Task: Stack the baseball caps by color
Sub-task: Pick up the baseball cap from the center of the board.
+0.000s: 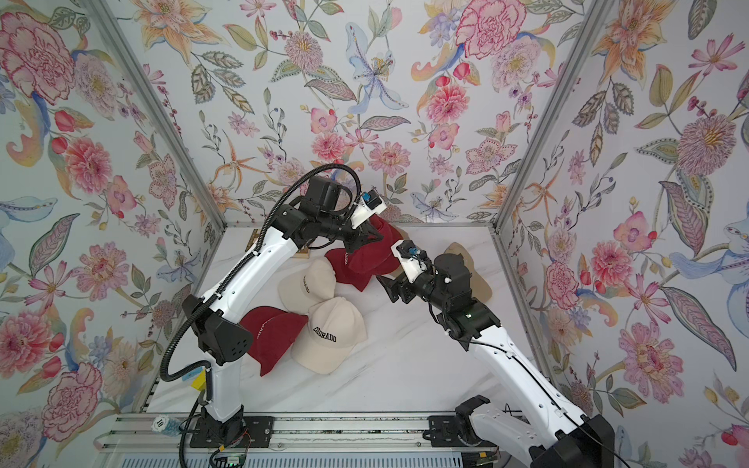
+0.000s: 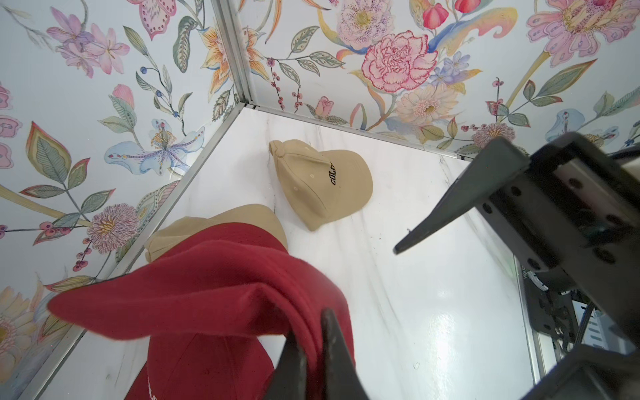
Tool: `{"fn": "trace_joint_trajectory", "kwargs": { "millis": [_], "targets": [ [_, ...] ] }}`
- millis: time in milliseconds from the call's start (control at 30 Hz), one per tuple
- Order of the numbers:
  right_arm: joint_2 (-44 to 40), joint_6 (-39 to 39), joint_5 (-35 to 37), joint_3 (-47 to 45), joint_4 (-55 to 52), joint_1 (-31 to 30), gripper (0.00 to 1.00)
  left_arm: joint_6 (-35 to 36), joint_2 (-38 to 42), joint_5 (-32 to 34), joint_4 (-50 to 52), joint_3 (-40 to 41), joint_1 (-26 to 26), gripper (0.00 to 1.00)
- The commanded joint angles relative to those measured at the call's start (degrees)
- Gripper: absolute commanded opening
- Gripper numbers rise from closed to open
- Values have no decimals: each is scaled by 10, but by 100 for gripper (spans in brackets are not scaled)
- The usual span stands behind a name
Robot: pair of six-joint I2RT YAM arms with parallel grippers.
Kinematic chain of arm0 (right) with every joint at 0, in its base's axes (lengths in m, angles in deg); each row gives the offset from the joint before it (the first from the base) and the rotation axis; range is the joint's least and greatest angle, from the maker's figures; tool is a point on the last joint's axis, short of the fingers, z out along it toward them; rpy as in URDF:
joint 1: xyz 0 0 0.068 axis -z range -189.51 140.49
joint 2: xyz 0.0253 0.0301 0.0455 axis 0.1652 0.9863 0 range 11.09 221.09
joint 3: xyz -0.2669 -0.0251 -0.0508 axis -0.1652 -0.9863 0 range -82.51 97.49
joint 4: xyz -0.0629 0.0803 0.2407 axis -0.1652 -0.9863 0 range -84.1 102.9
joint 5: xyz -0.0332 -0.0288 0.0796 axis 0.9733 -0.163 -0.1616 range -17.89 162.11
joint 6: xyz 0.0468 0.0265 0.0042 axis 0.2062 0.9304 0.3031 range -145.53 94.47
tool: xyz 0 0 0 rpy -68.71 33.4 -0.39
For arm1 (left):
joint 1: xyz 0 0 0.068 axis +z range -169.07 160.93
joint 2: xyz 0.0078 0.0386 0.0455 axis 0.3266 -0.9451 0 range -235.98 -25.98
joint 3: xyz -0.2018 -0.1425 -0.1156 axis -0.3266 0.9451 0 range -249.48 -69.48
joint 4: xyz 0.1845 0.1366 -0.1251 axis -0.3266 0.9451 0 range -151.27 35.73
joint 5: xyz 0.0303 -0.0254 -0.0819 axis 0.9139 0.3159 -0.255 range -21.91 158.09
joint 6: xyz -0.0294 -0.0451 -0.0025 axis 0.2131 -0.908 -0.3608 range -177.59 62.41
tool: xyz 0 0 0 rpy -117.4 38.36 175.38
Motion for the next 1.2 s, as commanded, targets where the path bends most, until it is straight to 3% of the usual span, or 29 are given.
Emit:
{"fn": "trace_joint_trajectory", "kwargs": {
  "millis": [0,533,633,767,867,933,967,1000,1067,1167],
  "targets": [
    [12,-45,64,17,47,-21,86,22,-14,11,52,-22,-11,0],
    [68,-83,101,20,120,-41,69,37,-22,-16,62,-22,-28,0],
    [81,-85,98,22,128,-41,59,40,-23,-24,65,-23,-30,0],
    [92,-85,97,23,137,-42,36,44,-21,-31,68,-23,-33,0],
    [92,-86,89,21,140,-43,28,49,-20,-40,70,-23,-33,0],
    [90,-86,78,18,141,-43,38,51,-19,-43,73,-23,-33,0],
    [88,-87,69,17,138,-43,55,52,-20,-43,73,-22,-34,0],
    [88,-86,61,16,132,-43,66,53,-19,-43,74,-23,-34,0],
    [84,-84,41,15,124,-42,74,55,-19,-44,74,-23,-34,0],
    [82,-79,26,13,116,-39,77,54,-20,-49,74,-25,-34,0]
  ]
}}
